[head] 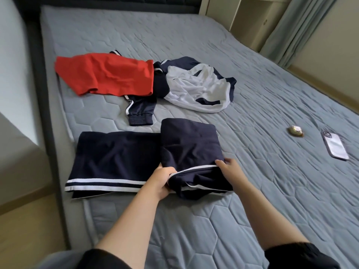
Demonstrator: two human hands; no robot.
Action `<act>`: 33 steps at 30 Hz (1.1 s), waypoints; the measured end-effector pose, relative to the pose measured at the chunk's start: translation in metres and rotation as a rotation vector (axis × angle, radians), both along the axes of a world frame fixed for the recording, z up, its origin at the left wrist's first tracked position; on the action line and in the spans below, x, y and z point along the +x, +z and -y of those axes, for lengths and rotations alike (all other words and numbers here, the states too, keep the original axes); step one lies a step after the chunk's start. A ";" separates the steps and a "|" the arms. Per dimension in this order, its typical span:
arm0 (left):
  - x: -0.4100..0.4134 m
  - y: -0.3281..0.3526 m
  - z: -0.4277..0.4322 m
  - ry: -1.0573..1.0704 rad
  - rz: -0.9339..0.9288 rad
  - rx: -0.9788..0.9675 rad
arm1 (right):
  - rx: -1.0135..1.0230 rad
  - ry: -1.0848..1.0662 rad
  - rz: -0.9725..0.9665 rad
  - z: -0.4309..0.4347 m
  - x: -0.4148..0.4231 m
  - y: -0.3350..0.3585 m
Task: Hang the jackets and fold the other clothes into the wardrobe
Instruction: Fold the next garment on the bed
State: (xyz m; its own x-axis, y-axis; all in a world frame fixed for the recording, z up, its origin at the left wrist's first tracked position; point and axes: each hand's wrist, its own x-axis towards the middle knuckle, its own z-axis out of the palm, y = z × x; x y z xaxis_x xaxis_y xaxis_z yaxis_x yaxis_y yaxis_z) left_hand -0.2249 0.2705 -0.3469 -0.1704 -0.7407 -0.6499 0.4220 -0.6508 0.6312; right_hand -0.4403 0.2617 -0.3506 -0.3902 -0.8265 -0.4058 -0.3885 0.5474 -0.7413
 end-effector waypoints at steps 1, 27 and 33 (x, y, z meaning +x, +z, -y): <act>-0.004 0.001 -0.002 -0.004 -0.065 0.024 | -0.061 -0.007 0.010 -0.003 -0.003 0.002; -0.003 -0.007 -0.045 -0.465 1.500 -1.263 | -0.552 0.273 -0.788 -0.064 -0.010 -0.008; 0.006 -0.029 -0.041 -0.484 1.529 -1.017 | -0.398 0.174 -0.472 -0.073 -0.018 -0.049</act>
State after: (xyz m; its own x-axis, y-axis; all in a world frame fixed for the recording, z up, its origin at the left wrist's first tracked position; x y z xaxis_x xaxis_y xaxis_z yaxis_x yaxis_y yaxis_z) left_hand -0.2192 0.3117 -0.3760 -0.2329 -0.9579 0.1677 -0.8713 0.2821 0.4015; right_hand -0.4584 0.3344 -0.3998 -0.2979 -0.9460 0.1279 -0.7813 0.1646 -0.6021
